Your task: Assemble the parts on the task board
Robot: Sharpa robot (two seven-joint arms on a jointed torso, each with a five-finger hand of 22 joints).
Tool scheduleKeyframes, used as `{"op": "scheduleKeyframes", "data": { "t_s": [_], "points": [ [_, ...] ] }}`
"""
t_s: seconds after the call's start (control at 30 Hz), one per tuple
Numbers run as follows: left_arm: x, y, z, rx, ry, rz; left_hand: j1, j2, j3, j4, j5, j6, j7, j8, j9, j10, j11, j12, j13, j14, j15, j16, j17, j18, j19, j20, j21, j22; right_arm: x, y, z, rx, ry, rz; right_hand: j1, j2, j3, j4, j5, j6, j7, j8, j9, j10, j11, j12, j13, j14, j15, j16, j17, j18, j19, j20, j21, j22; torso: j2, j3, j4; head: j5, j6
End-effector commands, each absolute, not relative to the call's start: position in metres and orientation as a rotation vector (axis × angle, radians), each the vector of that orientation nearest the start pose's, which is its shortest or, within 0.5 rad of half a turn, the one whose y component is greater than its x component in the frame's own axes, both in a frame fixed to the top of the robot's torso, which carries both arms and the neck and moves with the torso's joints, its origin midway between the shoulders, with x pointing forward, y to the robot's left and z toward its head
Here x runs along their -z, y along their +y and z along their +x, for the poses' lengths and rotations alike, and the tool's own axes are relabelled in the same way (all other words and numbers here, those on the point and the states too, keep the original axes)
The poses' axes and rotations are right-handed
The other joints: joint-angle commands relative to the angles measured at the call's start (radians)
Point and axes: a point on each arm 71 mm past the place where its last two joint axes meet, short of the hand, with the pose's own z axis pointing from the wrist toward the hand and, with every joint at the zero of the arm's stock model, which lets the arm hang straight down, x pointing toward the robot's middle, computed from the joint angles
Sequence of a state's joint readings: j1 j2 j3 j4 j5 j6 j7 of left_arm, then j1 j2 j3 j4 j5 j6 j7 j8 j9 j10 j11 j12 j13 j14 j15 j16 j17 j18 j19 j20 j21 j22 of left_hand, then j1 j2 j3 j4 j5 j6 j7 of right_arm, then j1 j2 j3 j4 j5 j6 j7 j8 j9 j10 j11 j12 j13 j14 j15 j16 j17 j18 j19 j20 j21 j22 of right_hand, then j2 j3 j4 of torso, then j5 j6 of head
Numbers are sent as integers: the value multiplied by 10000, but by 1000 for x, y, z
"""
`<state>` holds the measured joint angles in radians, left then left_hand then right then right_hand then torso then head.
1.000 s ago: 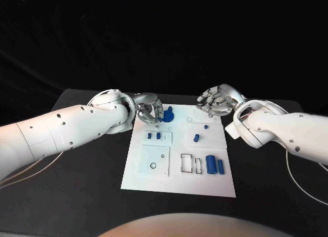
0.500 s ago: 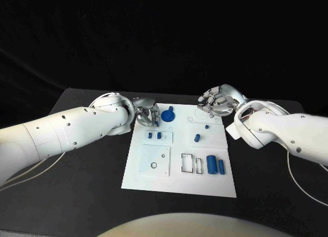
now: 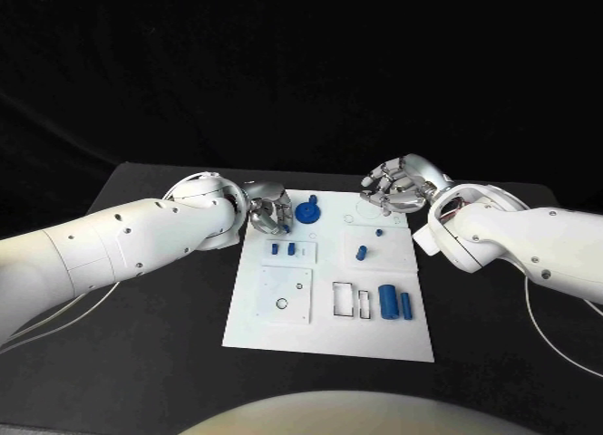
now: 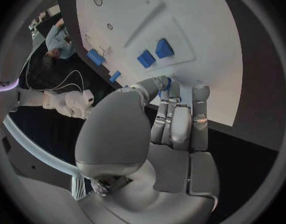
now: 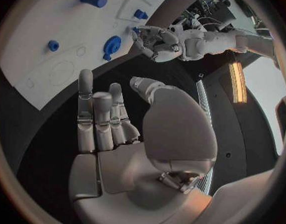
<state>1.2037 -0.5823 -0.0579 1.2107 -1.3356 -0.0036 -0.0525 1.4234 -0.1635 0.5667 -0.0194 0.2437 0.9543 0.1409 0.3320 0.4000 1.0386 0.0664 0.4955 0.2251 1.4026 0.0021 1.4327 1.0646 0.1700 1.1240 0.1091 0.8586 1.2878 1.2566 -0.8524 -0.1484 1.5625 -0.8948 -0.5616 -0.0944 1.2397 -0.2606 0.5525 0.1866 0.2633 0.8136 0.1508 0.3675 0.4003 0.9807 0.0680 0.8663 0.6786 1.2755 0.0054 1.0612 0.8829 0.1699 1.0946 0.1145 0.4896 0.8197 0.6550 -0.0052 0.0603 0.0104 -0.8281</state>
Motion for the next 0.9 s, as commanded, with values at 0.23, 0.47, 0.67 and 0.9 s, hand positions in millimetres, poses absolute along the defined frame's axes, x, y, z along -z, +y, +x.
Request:
{"op": "scheduleKeyframes", "data": {
  "t_s": [0.23,0.47,0.67,0.9],
  "points": [
    [229,142,525,6932,20153,2247,-113,33,-63,-25,34,78,-8,-52,16,72,22,-47,1,27,-11,-25,31,-136,28,-4,-26,11,190,-209,480,-8217,16447,4221,-71,-9,59,-18,9,5,-12,55,12,64,12,-35,-8,-2,-25,-24,-8,127,16,-12,-63,-8,-9,-18,7,-20,-39],
    [231,140,525,6900,20306,2313,-140,33,-83,-23,22,92,-11,-56,19,88,19,-54,-3,30,-14,-23,36,-138,29,-5,-26,17,190,-209,480,-8217,16453,4219,-71,-9,59,-18,9,5,-12,55,12,64,12,-35,-8,-2,-25,-24,-8,127,16,-12,-63,-8,-5,-20,6,-17,-46],
    [233,140,525,6628,20545,2308,-224,20,-135,-5,-28,74,-7,-97,15,48,34,-111,-28,15,-5,-32,1,-139,10,-2,-64,17,190,-209,480,-8207,16463,4224,-75,-11,65,-27,16,0,-10,60,11,62,13,-40,-24,3,-26,-33,-4,127,22,-13,-78,-20,-3,-18,13,-28,-43],
    [235,142,525,6314,20778,2478,-343,-3,-213,20,-143,96,-8,-129,22,-53,66,-171,-49,-33,27,-44,-74,-137,-46,21,-164,-1,190,-210,480,-8195,16445,4235,-75,-11,65,-27,16,0,-10,60,11,62,13,-40,-24,3,-26,-33,-4,127,22,-13,-78,-20,-6,-18,8,-25,-58]
  ]
}}
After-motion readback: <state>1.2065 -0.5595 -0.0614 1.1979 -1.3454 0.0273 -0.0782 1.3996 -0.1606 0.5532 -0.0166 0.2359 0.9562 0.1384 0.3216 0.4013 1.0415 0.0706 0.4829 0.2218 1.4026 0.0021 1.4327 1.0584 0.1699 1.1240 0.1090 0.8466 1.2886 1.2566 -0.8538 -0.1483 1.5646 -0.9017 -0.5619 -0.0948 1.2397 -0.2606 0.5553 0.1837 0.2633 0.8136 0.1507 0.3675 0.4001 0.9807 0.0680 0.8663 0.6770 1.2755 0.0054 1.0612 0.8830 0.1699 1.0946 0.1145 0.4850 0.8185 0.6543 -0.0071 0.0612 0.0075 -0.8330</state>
